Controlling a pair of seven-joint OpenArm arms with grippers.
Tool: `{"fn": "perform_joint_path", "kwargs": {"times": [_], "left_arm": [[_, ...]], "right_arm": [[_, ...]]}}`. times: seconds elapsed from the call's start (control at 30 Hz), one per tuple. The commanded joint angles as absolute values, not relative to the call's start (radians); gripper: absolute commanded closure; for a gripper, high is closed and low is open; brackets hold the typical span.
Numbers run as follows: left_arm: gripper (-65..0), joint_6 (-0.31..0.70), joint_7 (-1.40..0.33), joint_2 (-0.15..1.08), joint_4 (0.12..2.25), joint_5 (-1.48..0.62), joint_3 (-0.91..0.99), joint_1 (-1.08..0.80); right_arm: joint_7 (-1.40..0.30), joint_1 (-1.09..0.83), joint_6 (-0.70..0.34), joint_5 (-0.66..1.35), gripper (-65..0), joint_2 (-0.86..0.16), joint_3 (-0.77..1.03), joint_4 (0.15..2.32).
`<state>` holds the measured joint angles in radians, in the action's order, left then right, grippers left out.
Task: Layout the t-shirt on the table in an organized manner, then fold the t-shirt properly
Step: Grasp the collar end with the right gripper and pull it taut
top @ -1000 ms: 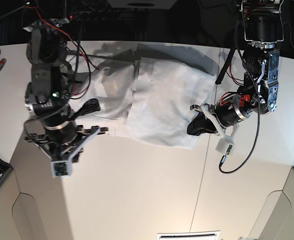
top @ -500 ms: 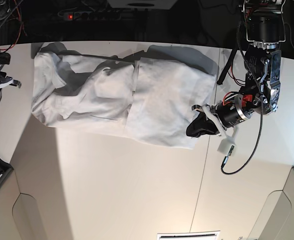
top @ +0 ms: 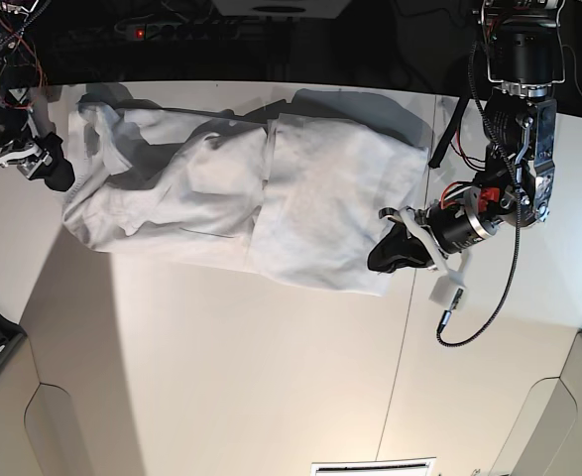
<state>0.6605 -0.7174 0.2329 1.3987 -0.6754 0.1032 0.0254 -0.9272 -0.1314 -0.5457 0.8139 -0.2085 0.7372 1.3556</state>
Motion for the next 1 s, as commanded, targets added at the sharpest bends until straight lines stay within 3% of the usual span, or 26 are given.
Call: {"fn": "perform_joint_path", "kwargs": {"times": [0.0,0.2,0.4,0.57,0.97], "left_arm": [[0.0,0.678,-0.699,0.241,1.417,-0.699,0.106,0.042],[0.0,0.678,-0.699,0.241,1.417,-0.699,0.106,0.042],[0.0,0.678,-0.699,0.241,1.417,-0.699,0.106,0.042],[0.0,0.678,-0.7,0.241,1.417,-0.691,0.106,0.042],[0.0,0.678,-0.7,0.241,1.417,-0.691,0.106,0.041]], "right_arm": [[-0.929,-0.122,-0.564,0.855,-44.7,-0.227,0.741,1.37],[-0.952,-0.122,-0.574,0.905,-44.7,-0.227,0.693,1.37],[-0.925,-0.122,-0.57,0.815,-44.7,-0.227,0.582,1.357],[-0.835,-0.122,-0.542,0.721,-44.5,-0.228,0.601,1.357],[-0.818,-0.122,-0.547,0.725,-44.5,-0.227,0.623,1.404]]}}
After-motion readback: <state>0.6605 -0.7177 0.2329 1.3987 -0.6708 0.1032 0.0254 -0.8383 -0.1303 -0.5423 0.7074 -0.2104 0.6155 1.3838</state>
